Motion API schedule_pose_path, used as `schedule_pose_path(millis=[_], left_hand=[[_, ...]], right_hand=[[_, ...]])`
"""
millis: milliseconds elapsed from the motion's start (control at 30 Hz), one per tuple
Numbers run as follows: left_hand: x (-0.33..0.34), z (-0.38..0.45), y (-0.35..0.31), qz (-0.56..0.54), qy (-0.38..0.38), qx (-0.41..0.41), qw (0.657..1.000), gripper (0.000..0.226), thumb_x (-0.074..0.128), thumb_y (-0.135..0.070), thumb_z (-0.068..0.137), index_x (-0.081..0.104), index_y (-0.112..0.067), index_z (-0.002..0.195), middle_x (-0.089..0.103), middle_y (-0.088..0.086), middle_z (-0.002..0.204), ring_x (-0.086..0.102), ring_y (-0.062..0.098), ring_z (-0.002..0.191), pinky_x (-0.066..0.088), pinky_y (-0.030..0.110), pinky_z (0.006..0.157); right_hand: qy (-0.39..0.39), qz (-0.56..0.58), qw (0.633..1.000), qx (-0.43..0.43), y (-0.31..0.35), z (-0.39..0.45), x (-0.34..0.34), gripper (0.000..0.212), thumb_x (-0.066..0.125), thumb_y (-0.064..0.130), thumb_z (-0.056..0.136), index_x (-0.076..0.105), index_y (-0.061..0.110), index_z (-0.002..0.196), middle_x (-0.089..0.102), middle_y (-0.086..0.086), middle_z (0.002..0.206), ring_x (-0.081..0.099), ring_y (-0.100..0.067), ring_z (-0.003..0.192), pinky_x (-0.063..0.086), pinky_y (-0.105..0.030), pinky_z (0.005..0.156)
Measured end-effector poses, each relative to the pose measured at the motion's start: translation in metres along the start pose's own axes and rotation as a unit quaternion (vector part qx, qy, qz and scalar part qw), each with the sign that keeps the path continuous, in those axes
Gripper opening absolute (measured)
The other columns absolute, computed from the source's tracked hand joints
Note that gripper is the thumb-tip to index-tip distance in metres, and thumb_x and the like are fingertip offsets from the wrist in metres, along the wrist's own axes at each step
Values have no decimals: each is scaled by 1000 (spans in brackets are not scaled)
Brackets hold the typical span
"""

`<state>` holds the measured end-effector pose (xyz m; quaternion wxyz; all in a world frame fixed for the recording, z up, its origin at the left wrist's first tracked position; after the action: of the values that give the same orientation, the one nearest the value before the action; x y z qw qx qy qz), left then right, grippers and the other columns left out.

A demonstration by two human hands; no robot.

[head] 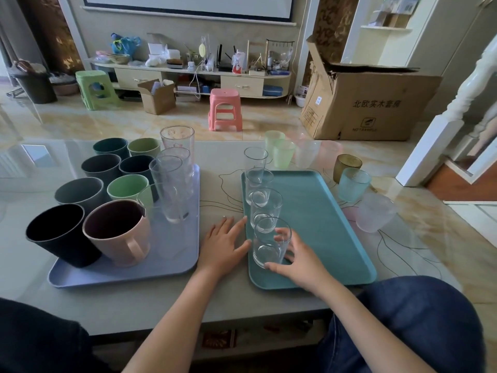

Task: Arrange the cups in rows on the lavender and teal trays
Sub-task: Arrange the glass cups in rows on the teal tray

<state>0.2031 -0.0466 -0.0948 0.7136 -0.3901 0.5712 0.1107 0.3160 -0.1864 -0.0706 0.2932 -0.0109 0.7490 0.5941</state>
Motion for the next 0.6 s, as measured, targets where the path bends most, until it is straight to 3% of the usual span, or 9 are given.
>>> schedule_pose_path(millis=[167,233,300,367,400,500,600], left_hand=[[-1,0,0,-5,-6,0,1000,87,8,-65,65,16,-39,148,20,-1,158,8,14,147,5,33,118],[0,0,0,-5,-8,4,1000,84,7,-64,67,15,-41,148,21,0,158,8,15,147,6,34,118],[1,0,-1,-1,-7,7,1000,82,6,-64,69,16,-43,147,21,1,158,7,15,148,5,34,118],[2,-1,-1,4,-8,5,1000,81,5,-63,70,18,-42,147,20,1,158,7,15,148,5,35,118],[2,-1,-1,5,-10,4,1000,81,5,-63,70,20,-42,147,21,1,158,7,15,148,5,35,119],[1,-1,-2,2,-15,6,1000,79,7,-62,70,26,-40,144,23,1,157,8,16,147,6,37,118],[2,-2,-2,1,-6,6,1000,78,7,-60,69,28,-40,142,22,1,157,7,16,148,5,38,118]], right_hand=[[87,-37,996,-6,-3,4,-22,95,59,-16,78,9,24,148,24,2,153,23,-6,139,25,-20,106],[16,-28,999,-25,4,8,-58,92,54,-20,78,12,21,149,24,3,153,22,-6,140,22,-25,112],[-143,-57,987,-42,11,9,-109,83,63,-9,79,24,19,146,33,9,145,32,-5,132,26,-31,113],[-305,-160,939,-25,10,8,-163,77,73,7,76,33,15,141,40,2,143,38,-16,130,29,-33,108],[-347,-208,914,6,3,10,-185,79,77,15,73,34,13,140,39,-5,144,37,-25,132,30,-37,108],[-334,-244,896,160,-36,21,-217,96,79,39,69,21,18,142,27,-15,148,25,-38,135,30,-48,107],[-312,-192,910,192,-51,27,-216,94,79,37,71,20,18,142,32,-22,141,34,-39,129,35,-46,101]])
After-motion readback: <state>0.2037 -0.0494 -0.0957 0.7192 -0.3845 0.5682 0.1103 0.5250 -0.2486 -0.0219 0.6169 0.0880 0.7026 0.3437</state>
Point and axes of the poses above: each hand's wrist, its own z-axis towards the middle knuckle, its own x-axis out of the palm, y = z × x, the point moved 6 cm from there along z, towards the middle knuckle
